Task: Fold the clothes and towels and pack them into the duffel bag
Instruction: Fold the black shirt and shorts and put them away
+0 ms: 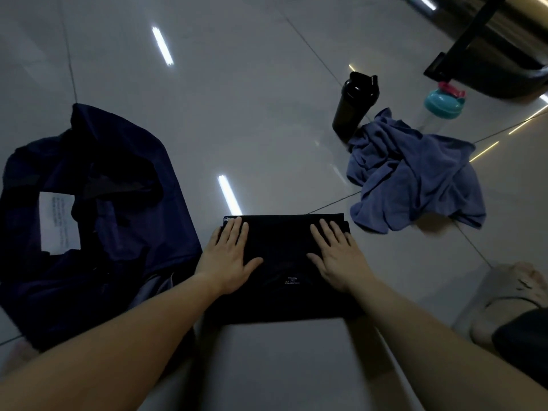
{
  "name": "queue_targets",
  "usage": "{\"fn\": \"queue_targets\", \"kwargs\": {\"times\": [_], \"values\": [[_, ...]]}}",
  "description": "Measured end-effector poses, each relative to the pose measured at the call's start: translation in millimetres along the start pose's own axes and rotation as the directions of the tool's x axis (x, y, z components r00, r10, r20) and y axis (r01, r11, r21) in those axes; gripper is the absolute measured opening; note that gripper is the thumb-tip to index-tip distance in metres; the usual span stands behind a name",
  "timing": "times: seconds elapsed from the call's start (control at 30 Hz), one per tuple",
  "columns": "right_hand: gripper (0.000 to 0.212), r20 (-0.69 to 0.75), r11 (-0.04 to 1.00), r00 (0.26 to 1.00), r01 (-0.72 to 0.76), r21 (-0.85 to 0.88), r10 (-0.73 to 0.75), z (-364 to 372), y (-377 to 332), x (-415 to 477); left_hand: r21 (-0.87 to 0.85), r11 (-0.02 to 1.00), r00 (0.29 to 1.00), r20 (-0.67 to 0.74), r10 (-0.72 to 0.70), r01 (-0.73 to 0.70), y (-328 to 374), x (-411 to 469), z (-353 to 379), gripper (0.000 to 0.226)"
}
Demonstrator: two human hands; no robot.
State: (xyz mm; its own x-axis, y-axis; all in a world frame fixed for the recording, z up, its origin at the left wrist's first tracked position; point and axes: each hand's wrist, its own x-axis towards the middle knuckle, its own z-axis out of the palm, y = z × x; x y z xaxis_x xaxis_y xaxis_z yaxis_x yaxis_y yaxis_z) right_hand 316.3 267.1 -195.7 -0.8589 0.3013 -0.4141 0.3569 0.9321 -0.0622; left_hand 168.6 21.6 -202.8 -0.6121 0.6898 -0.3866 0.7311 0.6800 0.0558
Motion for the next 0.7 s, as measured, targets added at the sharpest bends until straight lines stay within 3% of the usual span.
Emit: {"fn": "queue_targets", "kwargs": {"times": [0.23,0.37,0.43,0.57,0.7], "values": [[0.083,0.01,0.974,0.975,-0.224,0.037,0.224,-5.3,18.4,10.3,-0.142,0.97,0.979,-0.026,-0.2,0.195,15.0,1.7,-5.4,0.099],[0.078,-0.065,0.958,0.957,-0.28,0.058,0.283,-10.7,0.3,8.8,-0.238,0.935,0.937,-0.167,-0.307,0.264,7.9,-0.9,-16.9,0.074],[0.072,-0.151,0.981,0.97,-0.185,0.049,0.191,-9.9,-16.9,3.3,-0.284,0.913,0.917,-0.185,-0.354,0.295,3.4,-4.3,-22.6,0.065],[0.062,-0.257,0.992,0.958,0.116,-0.055,-0.126,-1.5,-57.1,-12.3,-0.413,0.813,0.886,-0.029,-0.462,0.41,10.7,-11.6,-32.6,0.071],[0.065,-0.065,0.983,0.982,0.172,-0.069,-0.177,7.8,-87.5,-31.5,-0.48,0.71,0.841,0.12,-0.528,0.515,29.9,-17.2,-29.5,0.076]]}}
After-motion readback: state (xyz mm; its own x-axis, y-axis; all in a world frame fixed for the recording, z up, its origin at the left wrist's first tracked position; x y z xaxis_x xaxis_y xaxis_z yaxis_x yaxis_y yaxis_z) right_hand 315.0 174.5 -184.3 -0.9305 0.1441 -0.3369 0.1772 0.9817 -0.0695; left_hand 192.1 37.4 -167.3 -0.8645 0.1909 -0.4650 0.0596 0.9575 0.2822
